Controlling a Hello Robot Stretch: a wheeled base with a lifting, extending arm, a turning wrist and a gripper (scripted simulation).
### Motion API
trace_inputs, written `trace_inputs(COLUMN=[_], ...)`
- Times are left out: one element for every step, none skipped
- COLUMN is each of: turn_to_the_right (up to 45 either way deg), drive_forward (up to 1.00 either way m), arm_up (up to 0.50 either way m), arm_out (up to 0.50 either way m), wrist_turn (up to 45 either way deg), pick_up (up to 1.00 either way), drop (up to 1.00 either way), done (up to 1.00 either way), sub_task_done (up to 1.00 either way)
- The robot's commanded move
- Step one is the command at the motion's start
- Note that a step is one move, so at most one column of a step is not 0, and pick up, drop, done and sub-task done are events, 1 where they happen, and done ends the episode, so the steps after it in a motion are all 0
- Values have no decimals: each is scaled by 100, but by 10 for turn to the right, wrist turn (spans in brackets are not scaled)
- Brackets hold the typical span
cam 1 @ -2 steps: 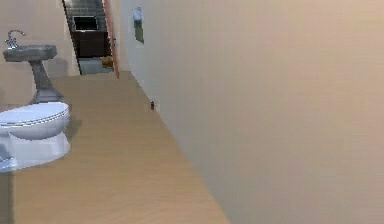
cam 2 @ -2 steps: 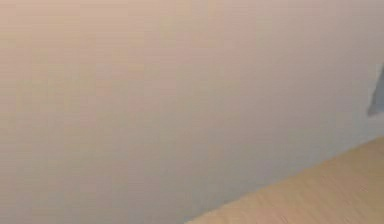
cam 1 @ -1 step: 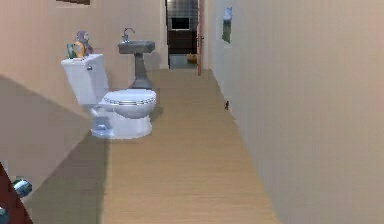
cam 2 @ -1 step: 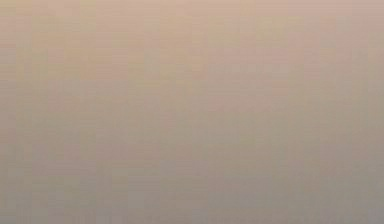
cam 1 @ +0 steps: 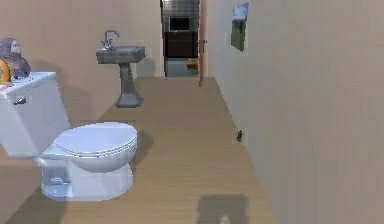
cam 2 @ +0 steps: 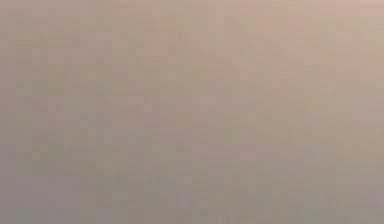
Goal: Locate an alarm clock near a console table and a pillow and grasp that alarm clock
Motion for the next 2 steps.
trace_inputs(turn_to_the_right=[-30,30], drive_forward=[0,0], arm_up=[0,0], arm_out=[0,0], wrist_turn=[0,0], pick_up=[0,0], drop=[0,0], done=[0,0], sub_task_done=[0,0])
